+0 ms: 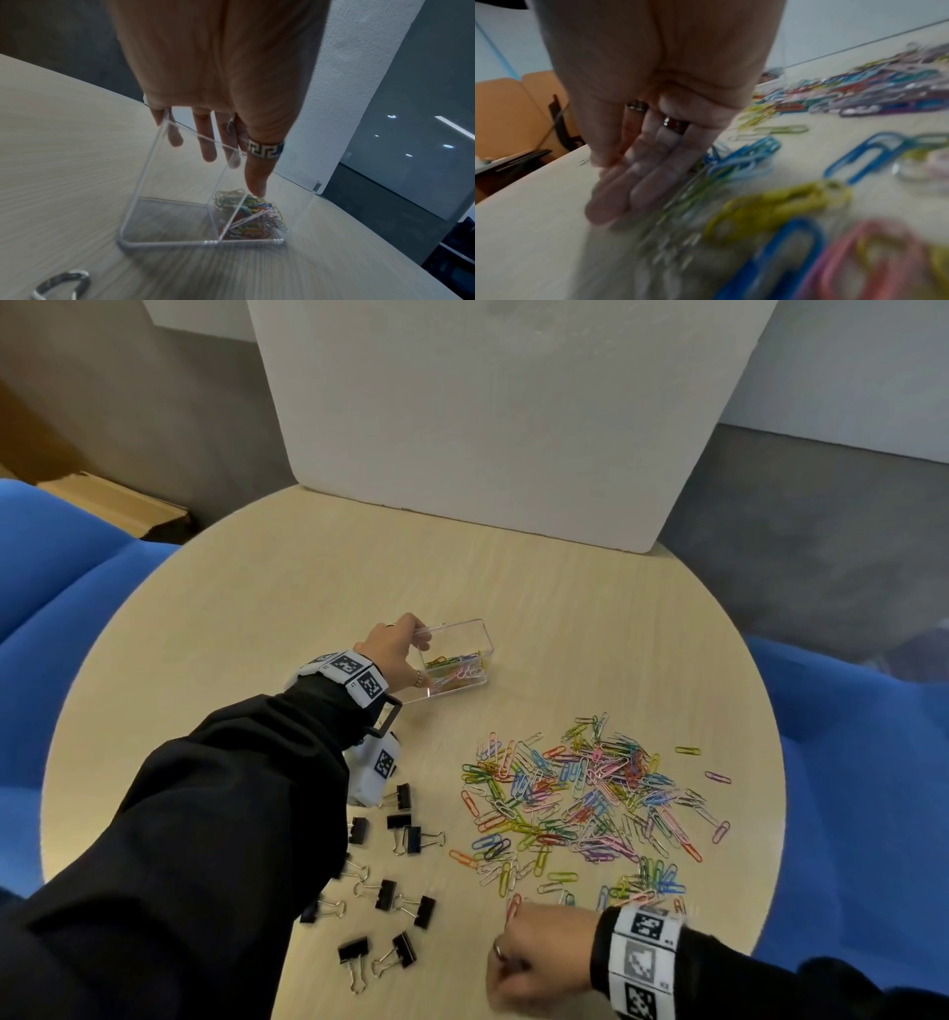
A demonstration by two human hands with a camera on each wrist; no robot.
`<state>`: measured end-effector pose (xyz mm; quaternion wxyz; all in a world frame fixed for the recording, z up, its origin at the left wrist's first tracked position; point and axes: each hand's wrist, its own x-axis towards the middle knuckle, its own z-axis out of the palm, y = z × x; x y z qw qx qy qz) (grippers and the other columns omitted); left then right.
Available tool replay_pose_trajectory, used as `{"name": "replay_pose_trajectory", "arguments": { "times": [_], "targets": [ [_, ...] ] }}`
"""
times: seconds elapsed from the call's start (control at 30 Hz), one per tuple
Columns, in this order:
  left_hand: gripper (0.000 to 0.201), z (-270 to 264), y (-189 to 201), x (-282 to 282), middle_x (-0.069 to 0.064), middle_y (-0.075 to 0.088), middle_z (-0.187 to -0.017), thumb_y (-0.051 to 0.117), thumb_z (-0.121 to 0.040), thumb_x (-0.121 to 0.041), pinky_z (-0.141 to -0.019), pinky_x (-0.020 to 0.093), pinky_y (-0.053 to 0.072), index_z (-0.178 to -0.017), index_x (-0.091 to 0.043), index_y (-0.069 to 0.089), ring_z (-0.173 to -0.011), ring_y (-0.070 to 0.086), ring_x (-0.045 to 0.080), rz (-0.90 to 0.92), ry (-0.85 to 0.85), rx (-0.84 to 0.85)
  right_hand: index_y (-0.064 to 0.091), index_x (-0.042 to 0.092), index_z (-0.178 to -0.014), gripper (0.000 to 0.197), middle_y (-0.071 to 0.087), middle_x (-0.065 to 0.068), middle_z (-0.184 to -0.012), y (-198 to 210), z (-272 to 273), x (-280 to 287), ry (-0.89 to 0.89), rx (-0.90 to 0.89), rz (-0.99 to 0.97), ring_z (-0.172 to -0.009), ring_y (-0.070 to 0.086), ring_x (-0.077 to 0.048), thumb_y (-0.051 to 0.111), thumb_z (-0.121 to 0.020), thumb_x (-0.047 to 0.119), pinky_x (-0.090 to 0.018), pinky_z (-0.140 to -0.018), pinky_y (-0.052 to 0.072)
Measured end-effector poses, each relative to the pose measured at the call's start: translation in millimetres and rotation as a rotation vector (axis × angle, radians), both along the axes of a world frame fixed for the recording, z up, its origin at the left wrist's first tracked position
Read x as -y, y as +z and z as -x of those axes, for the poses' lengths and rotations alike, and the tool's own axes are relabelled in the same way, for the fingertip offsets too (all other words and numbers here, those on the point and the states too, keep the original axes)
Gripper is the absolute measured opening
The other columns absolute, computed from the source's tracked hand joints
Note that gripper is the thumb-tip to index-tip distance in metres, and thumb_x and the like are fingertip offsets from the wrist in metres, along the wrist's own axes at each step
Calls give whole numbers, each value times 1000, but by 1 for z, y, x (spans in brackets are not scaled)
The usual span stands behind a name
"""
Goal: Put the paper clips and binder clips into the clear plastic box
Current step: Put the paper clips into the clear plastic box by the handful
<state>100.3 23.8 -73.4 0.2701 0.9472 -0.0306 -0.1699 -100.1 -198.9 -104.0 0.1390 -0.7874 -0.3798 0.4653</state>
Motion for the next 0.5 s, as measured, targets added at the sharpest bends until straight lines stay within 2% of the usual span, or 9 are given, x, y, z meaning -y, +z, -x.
{"name": "replay_pose_trajectory", "arguments": {
  "times": [0.13, 0.2, 0.3, 0.37, 0.43, 0.5],
  "targets": [
    [57, 1, 0, 0, -1, 58, -124, 77, -74, -23, -99, 47, 41, -119, -12, 44, -115, 49, 26, -4, 8, -2, 67, 18, -103, 22, 71, -5, -98, -2, -31, 4, -186, 86, -81, -88, 64, -18, 54, -89, 29, -24, -78, 46],
    [56, 1, 0, 0, -1, 58, -124, 77, -75, -23, -99, 46, 41, -119, -12, 44, -115, 49, 26, -3, 12, 0, 65, 19, -107, 23, 70, -2, -99, 7, -47, 12, -245, 134, -101, -84, 61, -11, 51, -92, 30, -19, -75, 41],
    [56, 2, 0, 1, -1, 58, -125, 77, -75, -22, -98, 46, 41, -119, -12, 43, -116, 49, 25, -1, 11, 1, 65, 19, -104, 28, 68, 1, -82, 19, -52, 27, -228, 146, -56, -65, 51, -5, 48, -92, 39, -20, -65, 41],
    [57, 1, 0, 1, 0, 58, -125, 77, -74, -22, -99, 47, 41, -119, -12, 44, -116, 49, 25, 0, 16, -3, 66, 15, -93, 37, 61, 1, -67, 17, -38, 37, -132, 50, 65, -60, 48, -11, 48, -89, 47, -23, -57, 38],
    [57, 1, 0, 1, 0, 58, -125, 77, -74, -22, -99, 47, 41, -119, -11, 43, -117, 48, 26, 0, 20, -4, 60, 16, -70, 45, 52, 6, -52, 9, -20, 44, -29, -66, 139, -58, 45, -18, 44, -78, 58, -21, -51, 34],
    [57, 0, -1, 1, -1, 58, -125, 77, -74, -22, -99, 46, 41, -119, -12, 43, -116, 48, 26, -4, 21, -4, 51, 15, -59, 50, 52, 10, -49, 2, -11, 48, 7, -126, 163, -54, 41, -20, 39, -73, 62, -23, -52, 35]
  ]
}}
